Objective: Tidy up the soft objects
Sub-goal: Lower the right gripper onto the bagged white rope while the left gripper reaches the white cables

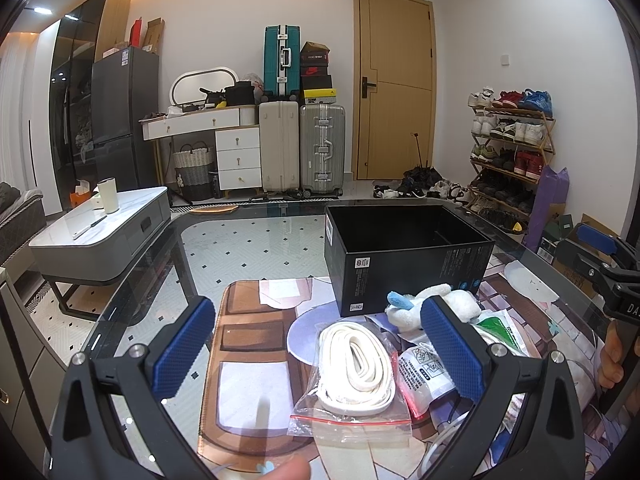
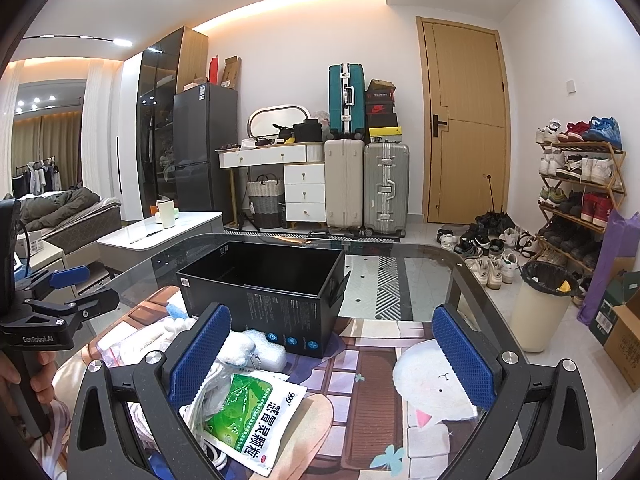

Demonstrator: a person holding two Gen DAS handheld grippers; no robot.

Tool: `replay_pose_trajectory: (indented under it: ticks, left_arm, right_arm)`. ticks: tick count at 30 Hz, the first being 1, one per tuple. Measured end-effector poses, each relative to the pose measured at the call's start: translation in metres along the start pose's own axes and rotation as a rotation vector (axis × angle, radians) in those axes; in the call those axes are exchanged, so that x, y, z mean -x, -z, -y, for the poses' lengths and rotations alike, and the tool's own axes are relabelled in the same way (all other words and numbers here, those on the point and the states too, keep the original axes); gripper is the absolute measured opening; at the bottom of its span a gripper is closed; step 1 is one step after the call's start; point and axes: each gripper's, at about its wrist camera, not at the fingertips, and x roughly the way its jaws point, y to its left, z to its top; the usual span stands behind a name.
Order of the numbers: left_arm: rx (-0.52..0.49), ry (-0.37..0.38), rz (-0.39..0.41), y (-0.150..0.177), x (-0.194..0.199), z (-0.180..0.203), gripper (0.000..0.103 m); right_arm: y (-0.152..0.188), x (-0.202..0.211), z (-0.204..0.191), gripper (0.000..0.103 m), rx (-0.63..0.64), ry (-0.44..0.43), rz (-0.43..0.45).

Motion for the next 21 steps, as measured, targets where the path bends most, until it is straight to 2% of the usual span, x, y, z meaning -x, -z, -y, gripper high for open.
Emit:
replay_pose_trajectory:
  ticks: [5, 21]
  left_arm:
    - [-0.020, 0.039, -0.016, 0.000, -0.002, 0.004, 0.103]
    - [-0.067, 0.166, -0.114, 0.005, -0.007, 0.017, 0.103]
  right_arm:
    - [-0.001, -0.004, -0.002, 0.103, 0.007, -0.048, -0.020]
    - [0.004, -0.018, -0.020, 0.103, 0.041, -0.223, -0.167]
